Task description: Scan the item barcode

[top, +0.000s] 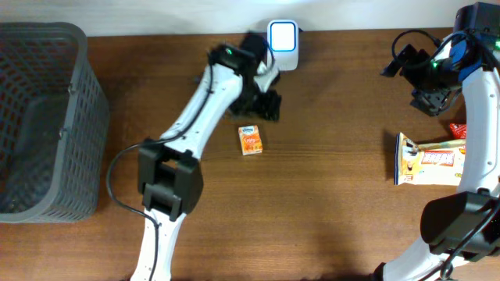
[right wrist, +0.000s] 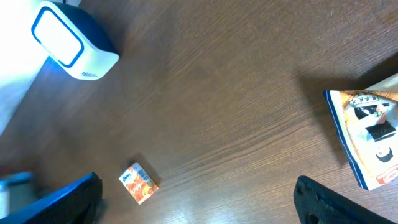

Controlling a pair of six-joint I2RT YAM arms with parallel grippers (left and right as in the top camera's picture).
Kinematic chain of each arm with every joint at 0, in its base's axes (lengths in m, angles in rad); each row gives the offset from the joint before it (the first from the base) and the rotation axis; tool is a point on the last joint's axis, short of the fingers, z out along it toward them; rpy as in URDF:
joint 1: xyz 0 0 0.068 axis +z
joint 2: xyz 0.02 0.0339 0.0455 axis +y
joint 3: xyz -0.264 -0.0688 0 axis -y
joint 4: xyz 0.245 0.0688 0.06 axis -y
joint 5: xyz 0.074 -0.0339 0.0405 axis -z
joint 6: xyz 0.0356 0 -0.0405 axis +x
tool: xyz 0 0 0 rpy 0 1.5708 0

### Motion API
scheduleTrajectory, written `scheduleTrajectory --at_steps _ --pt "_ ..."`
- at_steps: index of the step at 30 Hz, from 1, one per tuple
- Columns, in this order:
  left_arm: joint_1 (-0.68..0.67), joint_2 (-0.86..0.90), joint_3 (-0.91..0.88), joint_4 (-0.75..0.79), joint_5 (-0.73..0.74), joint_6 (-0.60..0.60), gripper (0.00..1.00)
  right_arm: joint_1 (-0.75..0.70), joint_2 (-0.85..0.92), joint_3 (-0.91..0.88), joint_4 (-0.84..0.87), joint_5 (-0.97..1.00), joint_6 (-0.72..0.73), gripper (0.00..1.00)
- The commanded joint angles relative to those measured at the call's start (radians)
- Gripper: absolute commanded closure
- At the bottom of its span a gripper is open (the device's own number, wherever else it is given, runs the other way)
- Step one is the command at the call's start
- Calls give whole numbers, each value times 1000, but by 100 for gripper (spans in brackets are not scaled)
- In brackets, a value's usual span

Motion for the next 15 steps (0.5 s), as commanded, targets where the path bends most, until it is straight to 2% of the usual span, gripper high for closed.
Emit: scheduleTrajectory --at_steps 1,4,10,11,15 --pt "55 -35 96 -87 -182 -33 32 5 -6 8 -2 -8 -2 2" --pt "77 -33 58 -148 -225 -95 43 5 -6 8 -2 -8 -2 2" --pt "64 -33 -123 -127 -91 -111 95 5 -6 8 -3 -8 -2 2" --pt "58 -33 -159 -105 -54 -111 100 5 -6 8 -2 -8 -2 2" --pt "39 -33 -285 -12 -25 -112 100 5 -6 8 -2 -8 -2 2"
